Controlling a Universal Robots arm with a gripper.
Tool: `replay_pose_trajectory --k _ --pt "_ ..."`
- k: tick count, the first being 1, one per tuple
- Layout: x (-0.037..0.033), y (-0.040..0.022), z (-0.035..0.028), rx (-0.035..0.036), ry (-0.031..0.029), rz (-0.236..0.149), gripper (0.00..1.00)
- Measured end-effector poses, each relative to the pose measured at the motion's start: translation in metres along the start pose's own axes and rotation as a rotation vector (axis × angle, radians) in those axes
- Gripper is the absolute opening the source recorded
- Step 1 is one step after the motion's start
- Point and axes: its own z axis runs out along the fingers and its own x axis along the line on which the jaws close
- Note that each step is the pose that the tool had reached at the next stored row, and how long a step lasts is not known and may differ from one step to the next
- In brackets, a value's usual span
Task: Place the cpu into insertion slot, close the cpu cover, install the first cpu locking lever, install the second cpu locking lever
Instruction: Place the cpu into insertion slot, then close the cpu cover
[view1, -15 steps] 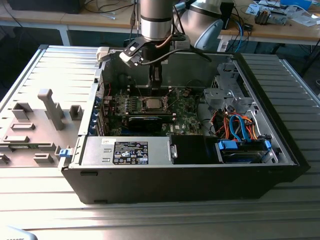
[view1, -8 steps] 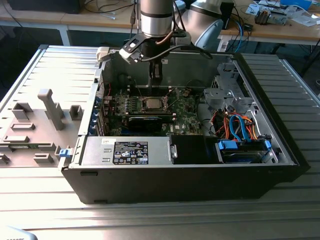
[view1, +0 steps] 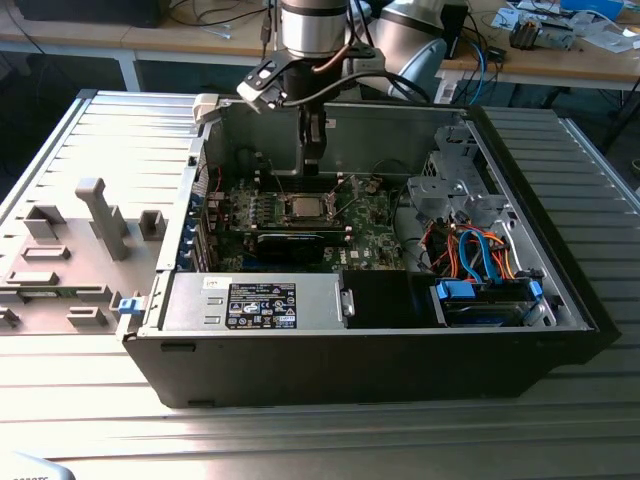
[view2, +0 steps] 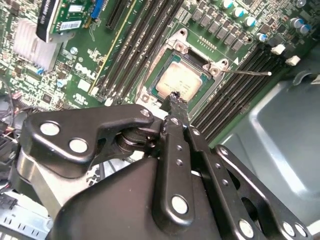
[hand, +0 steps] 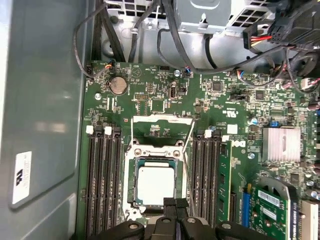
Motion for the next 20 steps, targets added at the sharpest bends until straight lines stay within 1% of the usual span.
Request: replay_pose_trajectory --k 1,9,10,12,13,20 --pt "-0.0001 0.0 -0.001 -0.0001 0.0 0.0 0.11" --pt "-0.0003 0.0002 -0.0023 0.0 -0.0003 0.0 0.11" --pt "-0.0003 0.0008 -0.0024 0.0002 -0.0017 0.0 0.11" --pt "-0.0004 0.0026 -0.0022 0.0001 -0.0026 0.0 0.11" --pt "-0.0005 0.0039 -0.0022 0.0001 -0.0025 0.0 0.11" --pt "-0.0006 0.0066 -0.0021 0.0001 -0.0025 0.0 0.11"
